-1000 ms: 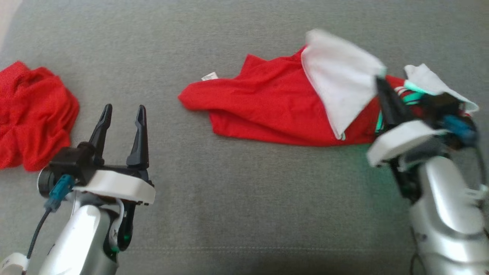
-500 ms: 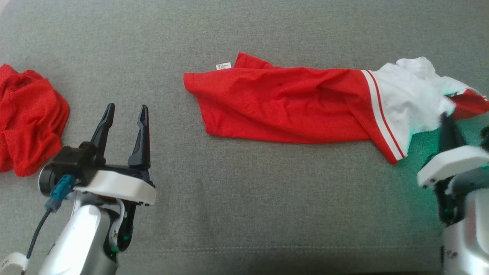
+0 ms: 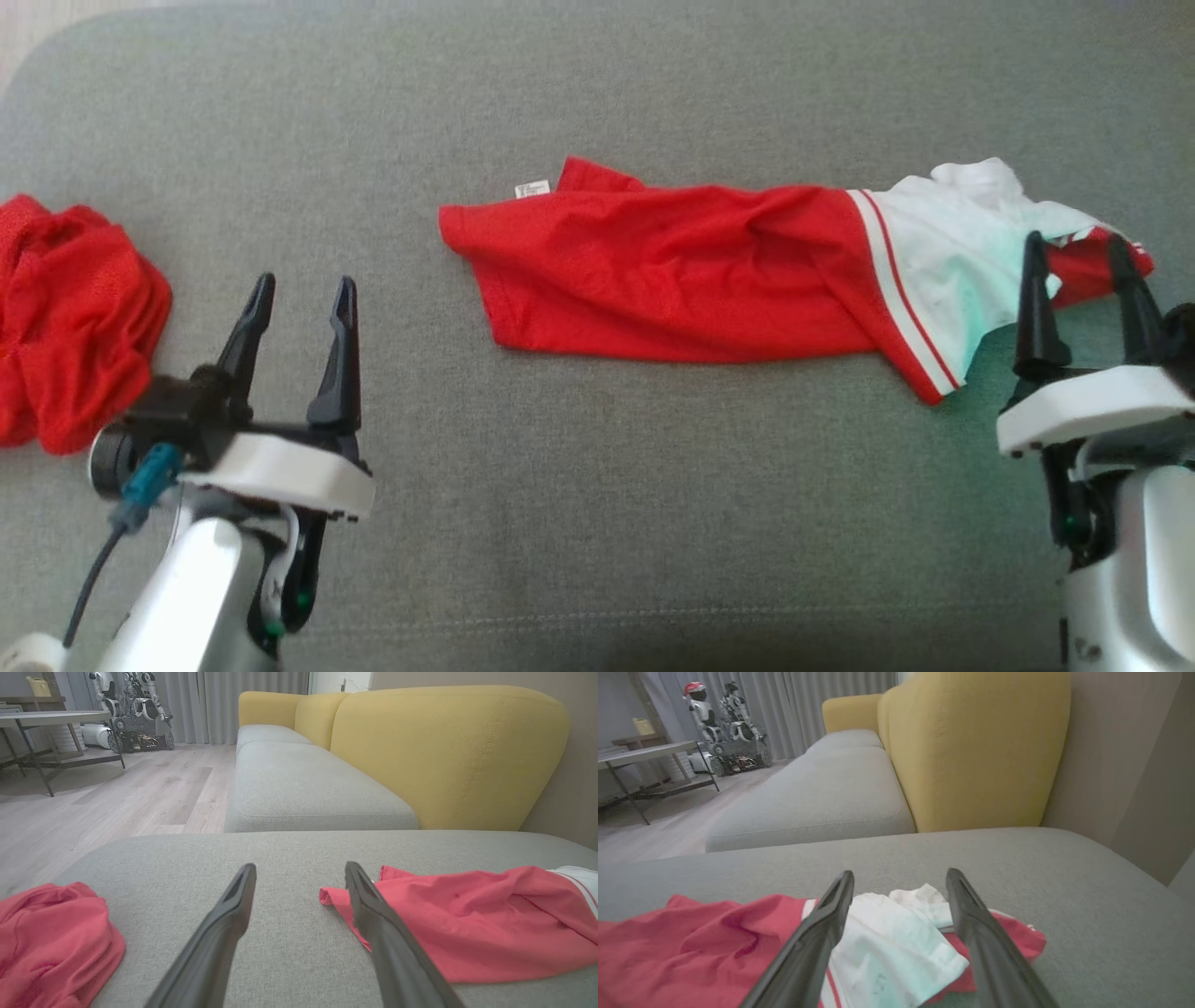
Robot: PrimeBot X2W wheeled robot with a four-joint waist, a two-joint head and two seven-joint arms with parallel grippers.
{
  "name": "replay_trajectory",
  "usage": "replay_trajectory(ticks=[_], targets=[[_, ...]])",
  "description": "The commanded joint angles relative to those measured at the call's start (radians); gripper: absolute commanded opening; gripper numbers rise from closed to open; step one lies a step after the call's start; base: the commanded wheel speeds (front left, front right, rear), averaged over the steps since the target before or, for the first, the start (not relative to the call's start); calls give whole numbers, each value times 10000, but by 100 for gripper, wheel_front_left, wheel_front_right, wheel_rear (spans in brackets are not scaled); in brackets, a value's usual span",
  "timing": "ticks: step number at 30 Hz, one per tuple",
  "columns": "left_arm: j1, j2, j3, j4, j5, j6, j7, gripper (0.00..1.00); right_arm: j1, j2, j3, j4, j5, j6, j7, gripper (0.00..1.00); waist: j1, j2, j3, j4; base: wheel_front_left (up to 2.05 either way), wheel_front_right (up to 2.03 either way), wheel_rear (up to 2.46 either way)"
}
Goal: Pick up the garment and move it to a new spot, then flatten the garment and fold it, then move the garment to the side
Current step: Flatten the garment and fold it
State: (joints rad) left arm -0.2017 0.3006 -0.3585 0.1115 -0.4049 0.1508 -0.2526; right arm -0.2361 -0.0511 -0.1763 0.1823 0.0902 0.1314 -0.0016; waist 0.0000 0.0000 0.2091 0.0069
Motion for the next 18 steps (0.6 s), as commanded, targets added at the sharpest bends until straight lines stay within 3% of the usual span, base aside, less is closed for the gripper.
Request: replay_trajectory(ticks=[1, 8, 18], targets=[[-151, 309, 402, -350, 44, 87, -63, 100, -48, -10, 384, -587, -72, -7, -62, 100, 0, 0, -120, -49, 0, 0, 0], [215, 401, 334, -507, 31, 203, 56, 100, 816, 4, 1266, -1951, -40, -7, 311, 100, 0, 0, -524, -124, 0, 0, 0], [488, 496, 284, -669, -38, 305, 227, 100, 1437, 7, 1630, -2366, 229, -7, 588, 100, 0, 0, -720, -176, 0, 0, 0]])
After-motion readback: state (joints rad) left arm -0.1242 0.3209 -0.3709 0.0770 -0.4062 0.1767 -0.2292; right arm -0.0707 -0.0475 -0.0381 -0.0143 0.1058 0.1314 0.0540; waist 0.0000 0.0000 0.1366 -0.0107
